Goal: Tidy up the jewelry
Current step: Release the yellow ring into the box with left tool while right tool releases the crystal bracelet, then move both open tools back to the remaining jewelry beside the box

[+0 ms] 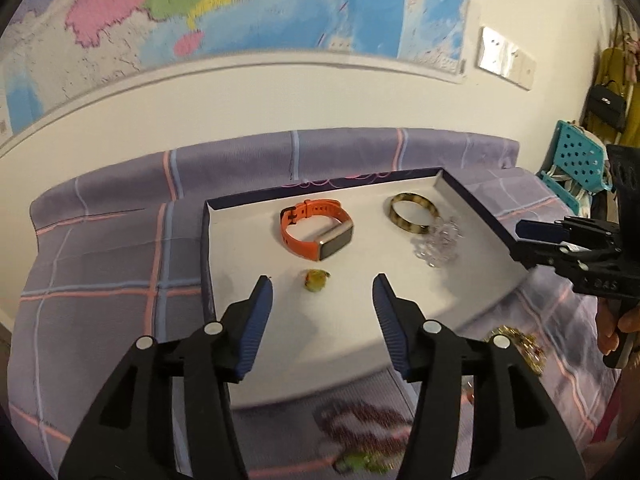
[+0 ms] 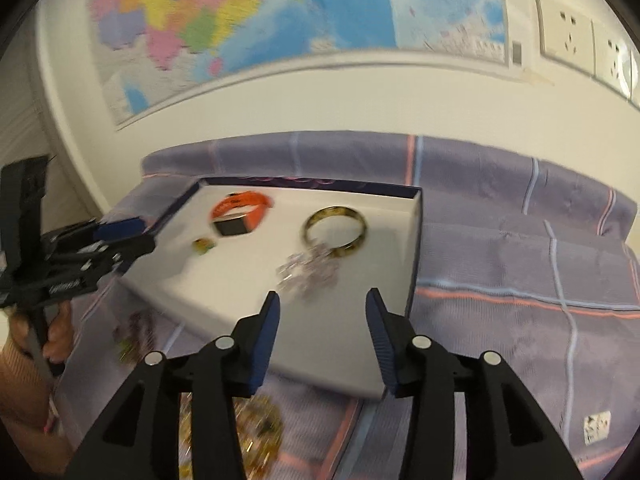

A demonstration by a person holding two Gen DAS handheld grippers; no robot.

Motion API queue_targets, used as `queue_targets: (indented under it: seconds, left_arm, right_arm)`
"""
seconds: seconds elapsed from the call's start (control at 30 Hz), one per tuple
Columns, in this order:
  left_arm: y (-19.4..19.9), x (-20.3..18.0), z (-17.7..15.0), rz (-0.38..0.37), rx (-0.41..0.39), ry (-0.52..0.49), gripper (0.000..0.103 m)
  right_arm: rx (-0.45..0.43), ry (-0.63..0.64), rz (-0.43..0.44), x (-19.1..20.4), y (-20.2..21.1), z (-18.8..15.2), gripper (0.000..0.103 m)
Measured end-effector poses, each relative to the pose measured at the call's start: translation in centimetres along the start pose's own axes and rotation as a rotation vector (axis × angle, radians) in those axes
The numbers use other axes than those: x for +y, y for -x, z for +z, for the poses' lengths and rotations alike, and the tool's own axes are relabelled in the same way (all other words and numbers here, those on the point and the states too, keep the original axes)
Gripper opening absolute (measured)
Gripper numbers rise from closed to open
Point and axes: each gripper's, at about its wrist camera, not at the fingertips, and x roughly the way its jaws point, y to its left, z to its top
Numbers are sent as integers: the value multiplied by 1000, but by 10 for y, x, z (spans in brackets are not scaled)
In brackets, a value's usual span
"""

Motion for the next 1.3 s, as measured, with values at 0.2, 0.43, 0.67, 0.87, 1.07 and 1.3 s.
queue_targets:
  seconds: [0.2, 0.43, 0.67, 0.87, 1.07, 1.3]
  left_arm:
    - [18, -8, -25, -33, 8, -2, 53]
    - [21, -21, -51, -40, 38, -6, 53]
    - [23, -21, -63, -48, 53, 15, 53]
    - [24, -17, -68, -47, 61, 31, 53]
    - [25, -15, -70, -48, 62, 39, 53]
    - [27, -14, -72, -51, 59, 40, 53]
  right_arm:
    - [62, 78, 47, 21, 24, -42, 41]
    - [144, 59, 83, 32, 25, -76, 29]
    - [145, -11, 106, 30, 22, -79, 29]
    - [160, -50, 106, 26, 13, -75, 28]
    - [165, -42, 98, 28, 14, -76, 11]
    - [81, -38, 106, 25, 40, -73, 9]
